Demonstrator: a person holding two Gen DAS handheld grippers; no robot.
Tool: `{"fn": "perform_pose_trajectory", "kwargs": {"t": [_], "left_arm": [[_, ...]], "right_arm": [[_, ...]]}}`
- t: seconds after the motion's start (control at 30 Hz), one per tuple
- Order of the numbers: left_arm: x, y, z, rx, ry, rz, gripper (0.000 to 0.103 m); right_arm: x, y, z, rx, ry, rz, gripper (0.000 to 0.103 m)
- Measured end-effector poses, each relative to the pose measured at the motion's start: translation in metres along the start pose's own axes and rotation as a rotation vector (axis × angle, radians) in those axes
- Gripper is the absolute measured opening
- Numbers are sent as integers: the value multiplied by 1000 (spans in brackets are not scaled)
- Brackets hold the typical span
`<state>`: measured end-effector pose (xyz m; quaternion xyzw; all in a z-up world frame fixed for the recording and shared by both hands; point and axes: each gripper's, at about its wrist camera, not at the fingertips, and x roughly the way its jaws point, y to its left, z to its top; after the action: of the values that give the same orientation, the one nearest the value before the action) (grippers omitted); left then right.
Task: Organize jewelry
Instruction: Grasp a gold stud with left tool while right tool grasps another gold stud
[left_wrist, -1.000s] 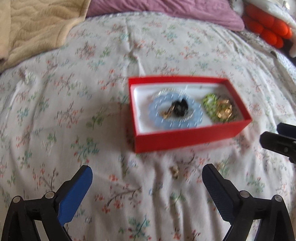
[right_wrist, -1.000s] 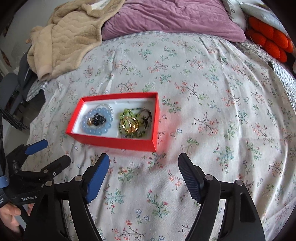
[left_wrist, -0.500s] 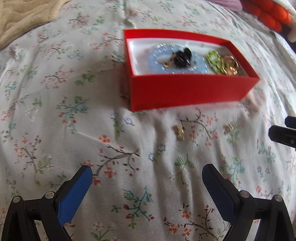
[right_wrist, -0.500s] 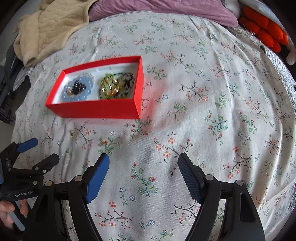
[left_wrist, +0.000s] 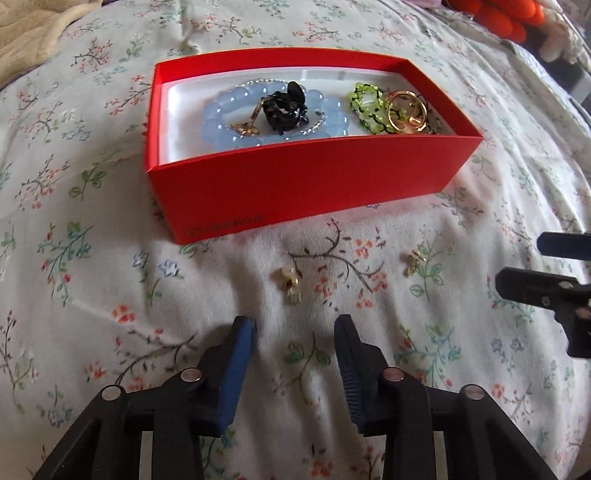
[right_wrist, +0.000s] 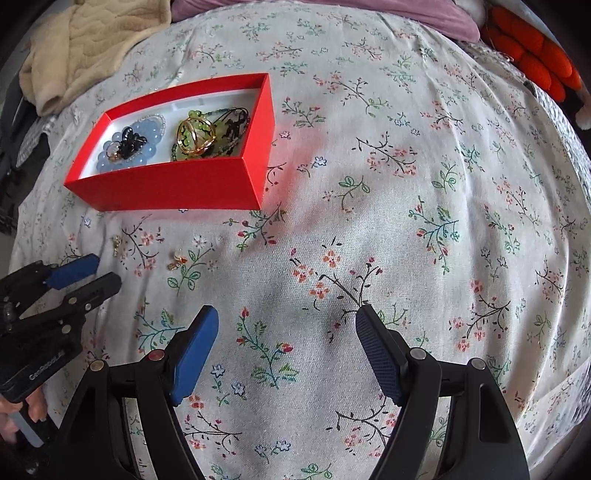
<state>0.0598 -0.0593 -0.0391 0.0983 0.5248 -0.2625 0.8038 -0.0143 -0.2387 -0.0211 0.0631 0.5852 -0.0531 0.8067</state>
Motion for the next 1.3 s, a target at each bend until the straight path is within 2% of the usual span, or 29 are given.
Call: {"fn": "perform_pose_trajectory", "kwargs": {"t": [0.2,0.37,0.43,0.8,1.3], "left_arm": [[7,-4,9,4,-16,10,30],[11,-8,13,9,-20,27,7],[11,-11,13,24,-20,42,3],[-1,-4,6,16,-10,76,1],[-25,32,-12,-30,-19,92,1]], "right_arm": [[1,0,1,-9,6,3,79],[2,1,1,-12,11,4,79],[2,1,2,-14,10,6,79],[3,7,2,-27,9,10,79],[23,54,9,-112,26,-2,79]]}}
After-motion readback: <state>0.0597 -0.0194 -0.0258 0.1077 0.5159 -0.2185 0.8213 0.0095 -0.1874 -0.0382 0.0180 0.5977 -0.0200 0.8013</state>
